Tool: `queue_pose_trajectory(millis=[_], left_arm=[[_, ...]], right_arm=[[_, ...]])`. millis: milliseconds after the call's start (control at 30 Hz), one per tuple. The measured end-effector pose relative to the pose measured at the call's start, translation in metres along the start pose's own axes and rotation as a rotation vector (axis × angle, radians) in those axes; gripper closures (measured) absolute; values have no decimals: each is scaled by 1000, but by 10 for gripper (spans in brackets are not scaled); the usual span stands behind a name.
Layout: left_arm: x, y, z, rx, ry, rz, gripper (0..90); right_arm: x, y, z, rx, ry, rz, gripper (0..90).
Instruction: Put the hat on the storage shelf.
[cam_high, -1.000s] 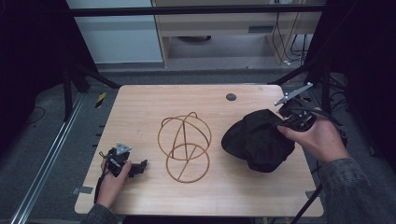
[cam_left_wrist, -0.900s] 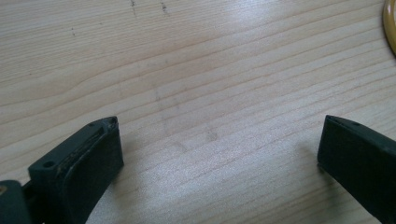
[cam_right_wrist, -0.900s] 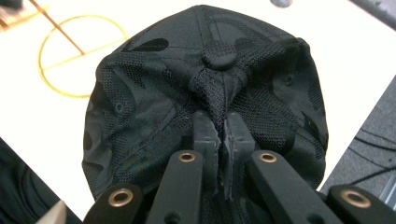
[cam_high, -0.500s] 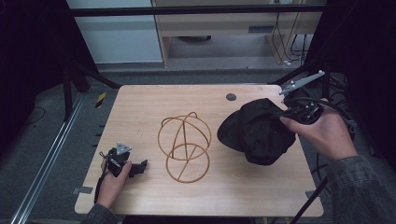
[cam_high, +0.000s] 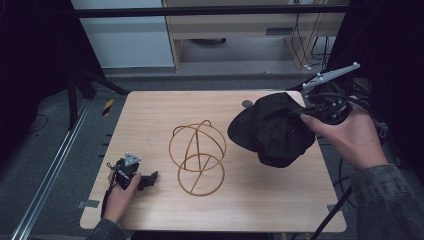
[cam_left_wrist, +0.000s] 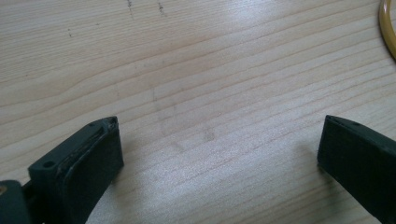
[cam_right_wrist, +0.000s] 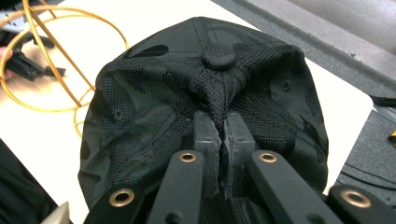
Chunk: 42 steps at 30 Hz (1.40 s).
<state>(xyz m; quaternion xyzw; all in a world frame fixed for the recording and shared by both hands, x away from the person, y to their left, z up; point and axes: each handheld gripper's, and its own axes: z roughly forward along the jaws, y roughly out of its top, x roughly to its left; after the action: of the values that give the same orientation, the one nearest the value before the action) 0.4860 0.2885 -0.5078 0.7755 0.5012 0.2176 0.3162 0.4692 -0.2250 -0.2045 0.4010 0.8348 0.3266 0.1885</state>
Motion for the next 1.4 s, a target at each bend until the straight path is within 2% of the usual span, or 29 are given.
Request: queue_pose_trajectory(millis=[300, 500, 833, 1100, 1400], left_arm=[[0, 0, 0, -1, -1, 1, 0], [0, 0, 0, 0, -1, 1, 0], [0, 0, 0, -1, -1, 1, 0], [-1, 0, 0, -2, -4, 3, 0], [-1, 0, 0, -1, -4, 4, 0]], right_arm=[[9, 17, -9, -43, -26, -3, 864], [13, 22, -9, -56, -32, -7, 865], [23, 36, -10, -122, -42, -8, 866], [36, 49, -8, -179, -28, -13, 866], [53, 66, -2, -215, 3, -32, 867]])
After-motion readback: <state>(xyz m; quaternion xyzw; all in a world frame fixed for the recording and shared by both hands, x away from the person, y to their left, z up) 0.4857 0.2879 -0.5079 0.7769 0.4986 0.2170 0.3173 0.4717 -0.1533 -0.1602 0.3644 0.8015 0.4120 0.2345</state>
